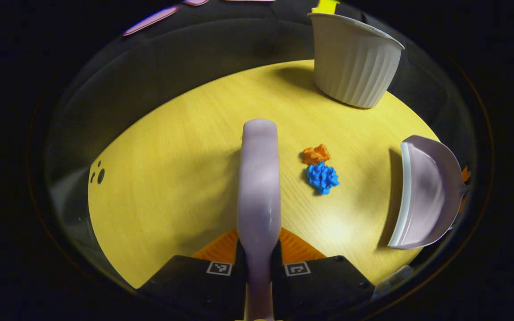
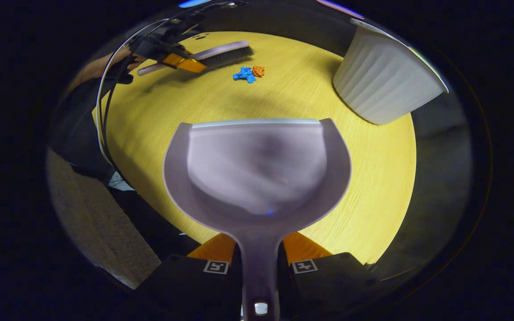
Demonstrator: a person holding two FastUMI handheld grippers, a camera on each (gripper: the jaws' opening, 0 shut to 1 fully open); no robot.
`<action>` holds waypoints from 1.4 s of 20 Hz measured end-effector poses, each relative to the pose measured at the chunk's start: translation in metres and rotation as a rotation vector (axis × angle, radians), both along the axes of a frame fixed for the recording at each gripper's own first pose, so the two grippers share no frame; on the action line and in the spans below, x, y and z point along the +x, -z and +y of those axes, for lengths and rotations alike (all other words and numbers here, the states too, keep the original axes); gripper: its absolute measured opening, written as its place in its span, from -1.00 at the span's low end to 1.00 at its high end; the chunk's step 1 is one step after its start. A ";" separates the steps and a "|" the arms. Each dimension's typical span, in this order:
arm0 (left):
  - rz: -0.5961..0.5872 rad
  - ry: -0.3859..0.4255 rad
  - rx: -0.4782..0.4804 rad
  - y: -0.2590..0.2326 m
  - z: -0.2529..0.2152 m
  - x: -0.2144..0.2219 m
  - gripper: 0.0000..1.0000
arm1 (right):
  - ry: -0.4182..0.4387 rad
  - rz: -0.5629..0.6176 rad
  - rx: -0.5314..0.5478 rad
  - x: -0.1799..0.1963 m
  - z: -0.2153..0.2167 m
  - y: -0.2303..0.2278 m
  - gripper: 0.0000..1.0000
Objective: Pick up the small broom and dustpan from the desktop, sweep the trash into the dustpan with the broom, and then empty the trash into the garbage bin.
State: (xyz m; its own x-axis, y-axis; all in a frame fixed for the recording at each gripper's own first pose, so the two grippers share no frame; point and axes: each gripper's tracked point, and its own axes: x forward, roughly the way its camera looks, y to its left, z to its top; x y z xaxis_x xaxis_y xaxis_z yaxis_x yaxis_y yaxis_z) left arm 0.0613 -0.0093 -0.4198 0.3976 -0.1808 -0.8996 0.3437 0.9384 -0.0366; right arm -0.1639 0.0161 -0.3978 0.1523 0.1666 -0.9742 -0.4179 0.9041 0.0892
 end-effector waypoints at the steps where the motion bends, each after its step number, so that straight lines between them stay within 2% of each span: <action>1: 0.005 0.037 0.008 0.000 -0.008 0.004 -0.44 | -0.002 -0.001 -0.001 0.002 -0.001 0.002 -0.28; 4: 0.044 0.136 0.031 0.009 -0.030 0.004 -0.44 | -0.003 -0.004 -0.004 0.007 -0.003 0.008 -0.37; 7: 0.086 0.193 -0.006 0.014 -0.054 -0.006 -0.47 | 0.001 -0.005 0.000 0.013 -0.002 0.009 -0.37; 8: 0.107 0.205 -0.027 0.010 -0.061 -0.011 -0.48 | -0.001 0.000 0.000 0.013 -0.002 0.012 -0.27; 9: 0.131 0.211 -0.053 0.008 -0.070 -0.018 -0.48 | -0.005 0.006 0.001 0.012 -0.002 0.014 -0.27; 10: 0.150 0.210 -0.079 0.006 -0.080 -0.022 -0.44 | 0.000 0.006 0.012 0.012 -0.002 0.019 -0.37; 11: 0.173 0.202 -0.114 0.004 -0.091 -0.027 -0.44 | 0.009 0.008 0.023 0.011 -0.001 0.021 -0.37; 12: 0.194 0.193 -0.152 -0.001 -0.102 -0.034 -0.40 | 0.013 0.011 0.031 0.010 -0.002 0.022 -0.17; 13: 0.216 0.181 -0.189 -0.004 -0.113 -0.040 -0.44 | 0.014 0.013 0.034 0.010 -0.002 0.025 -0.37; 14: 0.233 0.173 -0.223 -0.006 -0.120 -0.047 -0.45 | 0.013 0.009 0.036 0.011 -0.002 0.024 -0.27; 16: 0.284 0.161 -0.292 -0.013 -0.136 -0.060 -0.48 | 0.012 0.008 0.039 0.009 -0.005 0.027 -0.27; 17: 0.323 0.158 -0.334 -0.019 -0.145 -0.070 -0.44 | 0.011 0.009 0.039 0.008 -0.005 0.029 -0.27; 18: 0.367 0.153 -0.380 -0.023 -0.155 -0.083 -0.45 | 0.011 0.010 0.041 0.008 -0.003 0.032 -0.37; 20: 0.440 0.145 -0.437 -0.034 -0.168 -0.102 -0.44 | 0.007 0.003 0.036 0.006 -0.005 0.038 -0.37; 21: 0.444 0.140 -0.448 -0.038 -0.171 -0.106 -0.44 | 0.011 -0.003 0.043 0.005 -0.004 0.039 -0.27; 22: 0.451 0.125 -0.473 -0.045 -0.175 -0.107 -0.44 | 0.032 -0.018 0.054 0.006 -0.002 0.038 -0.27; 23: 0.450 0.107 -0.504 -0.051 -0.180 -0.106 -0.45 | 0.052 -0.033 0.067 0.008 0.001 0.037 -0.37; 24: 0.439 0.095 -0.515 -0.055 -0.181 -0.104 -0.44 | 0.065 -0.050 0.071 0.010 0.004 0.039 -0.27; 28: 0.342 0.051 -0.500 -0.078 -0.168 -0.100 -0.44 | 0.126 -0.103 0.084 0.013 0.007 0.043 -0.27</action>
